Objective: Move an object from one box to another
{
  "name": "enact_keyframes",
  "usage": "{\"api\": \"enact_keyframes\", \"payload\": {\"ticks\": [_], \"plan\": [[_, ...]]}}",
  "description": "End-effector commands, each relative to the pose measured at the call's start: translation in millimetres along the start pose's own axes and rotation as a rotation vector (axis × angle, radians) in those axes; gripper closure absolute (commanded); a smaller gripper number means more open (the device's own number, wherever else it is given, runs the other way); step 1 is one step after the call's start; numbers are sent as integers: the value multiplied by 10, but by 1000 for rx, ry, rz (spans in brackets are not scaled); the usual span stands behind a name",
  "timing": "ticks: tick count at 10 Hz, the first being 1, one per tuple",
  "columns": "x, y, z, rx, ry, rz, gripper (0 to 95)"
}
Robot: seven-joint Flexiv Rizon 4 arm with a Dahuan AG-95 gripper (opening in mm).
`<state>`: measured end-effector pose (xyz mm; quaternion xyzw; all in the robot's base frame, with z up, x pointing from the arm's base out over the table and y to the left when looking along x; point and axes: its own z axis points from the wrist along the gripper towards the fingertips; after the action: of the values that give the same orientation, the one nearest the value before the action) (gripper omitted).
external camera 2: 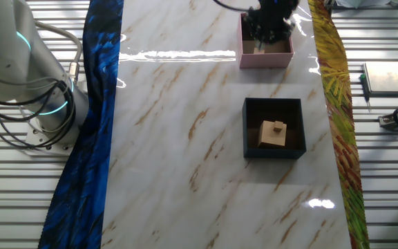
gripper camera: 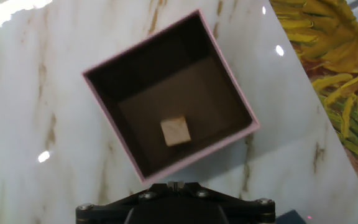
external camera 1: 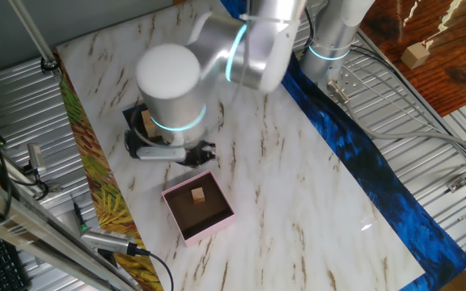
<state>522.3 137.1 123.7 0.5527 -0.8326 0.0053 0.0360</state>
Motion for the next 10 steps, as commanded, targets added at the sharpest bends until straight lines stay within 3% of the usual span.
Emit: {"api": "enact_keyframes", "payload": {"ticks": [1, 2, 3, 5, 8, 10], "plan": [[377, -349, 42, 4, -14, -108, 950], [560, -490, 11, 4, -14, -148, 950], [654, -525, -19, 7, -6, -150, 950], [659, -518, -19, 13, 5, -152, 950], [659, -518, -19, 9, -10, -61, 950], [599, -479, -37, 11, 6, -10, 950]]}}
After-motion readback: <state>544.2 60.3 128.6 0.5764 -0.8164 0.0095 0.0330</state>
